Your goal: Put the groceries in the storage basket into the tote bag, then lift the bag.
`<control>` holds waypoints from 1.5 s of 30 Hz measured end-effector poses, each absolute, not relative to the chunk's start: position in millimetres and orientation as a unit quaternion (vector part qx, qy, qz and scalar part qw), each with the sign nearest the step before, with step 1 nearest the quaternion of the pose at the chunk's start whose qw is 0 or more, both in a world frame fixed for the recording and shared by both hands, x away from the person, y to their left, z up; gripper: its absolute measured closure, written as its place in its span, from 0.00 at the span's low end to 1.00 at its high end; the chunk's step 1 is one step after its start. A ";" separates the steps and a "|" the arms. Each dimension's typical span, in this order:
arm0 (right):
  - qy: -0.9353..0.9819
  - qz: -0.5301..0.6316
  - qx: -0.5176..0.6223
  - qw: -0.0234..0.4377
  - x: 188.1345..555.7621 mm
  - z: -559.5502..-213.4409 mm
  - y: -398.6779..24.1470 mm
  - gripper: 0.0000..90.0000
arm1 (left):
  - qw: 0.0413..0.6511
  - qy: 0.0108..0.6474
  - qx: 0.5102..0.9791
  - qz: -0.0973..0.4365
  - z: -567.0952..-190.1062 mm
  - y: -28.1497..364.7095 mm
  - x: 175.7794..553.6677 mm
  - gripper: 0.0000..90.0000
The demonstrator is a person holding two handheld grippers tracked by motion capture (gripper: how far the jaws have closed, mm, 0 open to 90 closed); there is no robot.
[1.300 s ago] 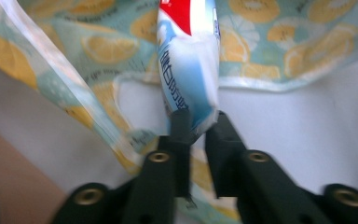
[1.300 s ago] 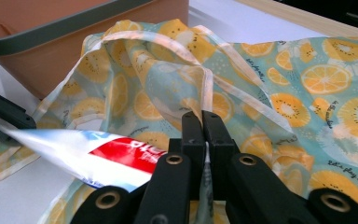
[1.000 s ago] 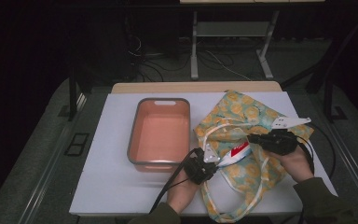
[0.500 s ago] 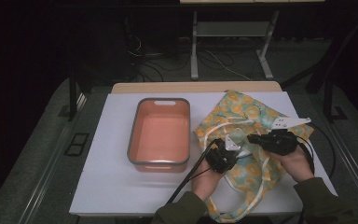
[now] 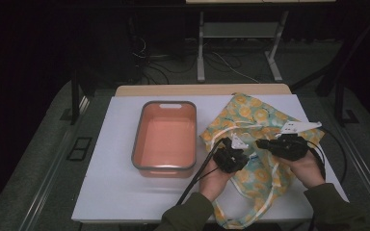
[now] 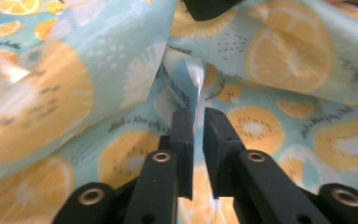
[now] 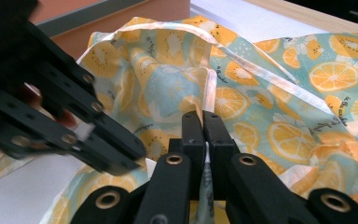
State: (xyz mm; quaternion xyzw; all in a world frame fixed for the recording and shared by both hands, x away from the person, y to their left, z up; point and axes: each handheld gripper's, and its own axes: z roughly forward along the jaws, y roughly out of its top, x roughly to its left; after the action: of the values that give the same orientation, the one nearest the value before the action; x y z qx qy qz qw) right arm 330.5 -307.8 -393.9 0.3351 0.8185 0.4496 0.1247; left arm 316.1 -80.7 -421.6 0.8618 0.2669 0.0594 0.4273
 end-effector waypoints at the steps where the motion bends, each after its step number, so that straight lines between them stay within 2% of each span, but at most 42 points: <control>1: 0.818 0.450 0.336 0.124 330.4 -393.9 -307.6 0.98 | 0.430 0.266 0.861 0.057 -419.8 -77.1 313.0 0.87; 12: 0.818 0.451 0.338 0.114 329.0 -395.0 -306.6 0.97 | 0.426 0.244 0.870 0.034 -418.9 -32.6 272.4 0.66; 15: 0.816 0.452 0.340 0.116 326.8 -394.8 -306.2 0.85 | 0.425 0.244 0.871 0.032 -420.6 -20.0 264.9 0.61; 17: 0.814 0.456 0.343 0.111 323.2 -392.6 -305.8 0.74 | 0.429 0.243 0.870 0.032 -422.6 -12.7 262.2 0.58; 19: 0.813 0.459 0.341 0.107 316.5 -389.0 -304.9 0.70 | 0.432 0.247 0.867 0.031 -424.3 -7.4 260.4 0.56; 26: 0.826 0.457 0.315 0.100 280.7 -380.8 -291.6 0.59 | 0.435 0.243 0.866 0.029 -427.2 -5.5 260.3 0.52; 32: 0.852 0.433 0.286 0.073 255.1 -394.7 -274.1 0.56 | 0.434 0.246 0.866 0.031 -428.1 -3.9 261.3 0.52; 39: 0.881 0.377 0.282 0.054 254.6 -427.2 -259.1 0.52 | 0.432 0.250 0.866 0.033 -429.0 -3.0 261.8 0.51; 45: 0.885 0.374 0.272 0.059 250.5 -430.2 -249.1 0.46 | 0.433 0.248 0.866 0.029 -429.7 -4.0 261.9 0.51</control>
State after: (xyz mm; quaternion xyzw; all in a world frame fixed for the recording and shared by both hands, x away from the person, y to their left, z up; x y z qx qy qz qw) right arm 250.5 -249.1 -430.2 0.2717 0.8847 0.3742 0.0592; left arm 261.9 -4.0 -429.7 0.8662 0.2481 0.0288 0.4327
